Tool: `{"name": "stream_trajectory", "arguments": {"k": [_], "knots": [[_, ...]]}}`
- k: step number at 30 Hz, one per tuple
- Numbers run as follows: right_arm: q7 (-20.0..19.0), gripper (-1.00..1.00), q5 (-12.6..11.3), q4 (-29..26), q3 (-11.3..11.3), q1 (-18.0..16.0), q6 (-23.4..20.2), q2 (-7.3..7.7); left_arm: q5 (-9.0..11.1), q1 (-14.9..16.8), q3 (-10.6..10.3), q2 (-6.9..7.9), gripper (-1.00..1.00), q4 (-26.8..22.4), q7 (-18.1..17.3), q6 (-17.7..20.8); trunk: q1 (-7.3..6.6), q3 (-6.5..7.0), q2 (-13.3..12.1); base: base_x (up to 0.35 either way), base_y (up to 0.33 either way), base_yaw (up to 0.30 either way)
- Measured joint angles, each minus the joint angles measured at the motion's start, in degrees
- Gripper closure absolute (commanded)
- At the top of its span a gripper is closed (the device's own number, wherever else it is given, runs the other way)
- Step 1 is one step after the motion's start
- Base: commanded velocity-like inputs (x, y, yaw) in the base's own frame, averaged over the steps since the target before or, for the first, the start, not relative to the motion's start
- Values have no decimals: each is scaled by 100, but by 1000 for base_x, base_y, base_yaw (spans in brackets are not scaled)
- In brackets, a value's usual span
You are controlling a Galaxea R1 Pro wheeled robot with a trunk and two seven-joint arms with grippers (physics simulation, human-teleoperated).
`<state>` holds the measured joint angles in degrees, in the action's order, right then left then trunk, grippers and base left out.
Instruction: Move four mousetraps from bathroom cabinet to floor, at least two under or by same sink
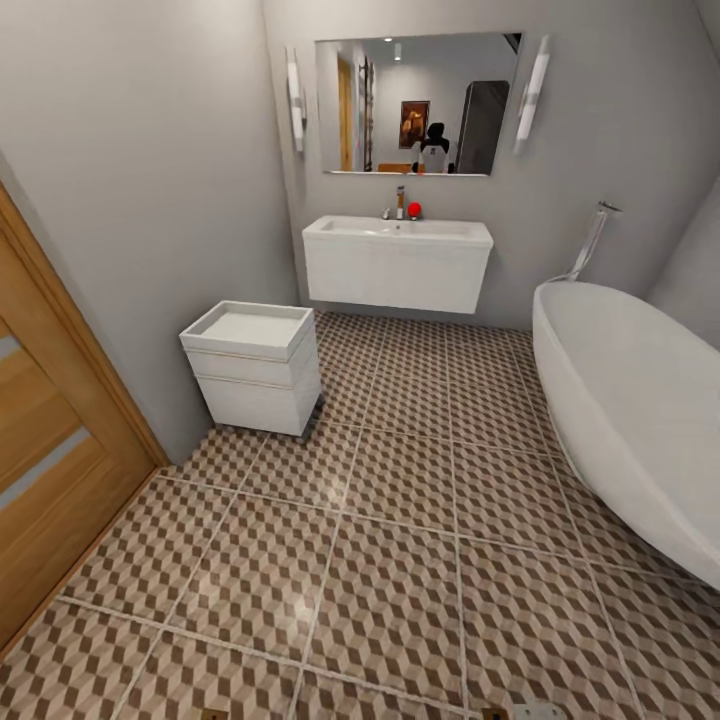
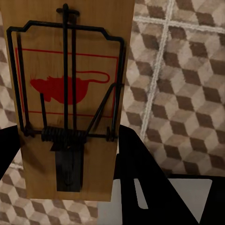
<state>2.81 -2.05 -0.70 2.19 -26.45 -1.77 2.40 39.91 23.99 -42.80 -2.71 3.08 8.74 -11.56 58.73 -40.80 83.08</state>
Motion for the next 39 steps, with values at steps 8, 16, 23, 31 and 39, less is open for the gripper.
{"name": "stream_trajectory", "arguments": {"k": [8, 16, 23, 31, 39], "knots": [[8, 100, -68, -17, -8, 4, -9, -31, -9, 0, 0, -3, 100, 0, -9, 45, 0, 0, 0, 327, 0, -10], [9, 100, -79, -16, -32, 3, -16, -34, -9, 0, 0, -2, 100, 0, -9, 45, 0, 0, 0, 337, 0, -238], [9, 100, -77, -15, -60, 2, -11, -30, -7, 0, 2, 1, 100, 0, -9, 45, 0, -7, 0, 337, 0, -185], [9, 100, -76, -12, -59, 1, -9, -30, -1, 0, 7, 8, 100, 0, -9, 48, 0, -8, 0, 337, 0, -8], [9, 100, -70, -10, -53, 2, -9, -28, -9, 0, 0, 7, 100, 0, -9, 47, 0, -8, 0, 337, 0, 0]]}}
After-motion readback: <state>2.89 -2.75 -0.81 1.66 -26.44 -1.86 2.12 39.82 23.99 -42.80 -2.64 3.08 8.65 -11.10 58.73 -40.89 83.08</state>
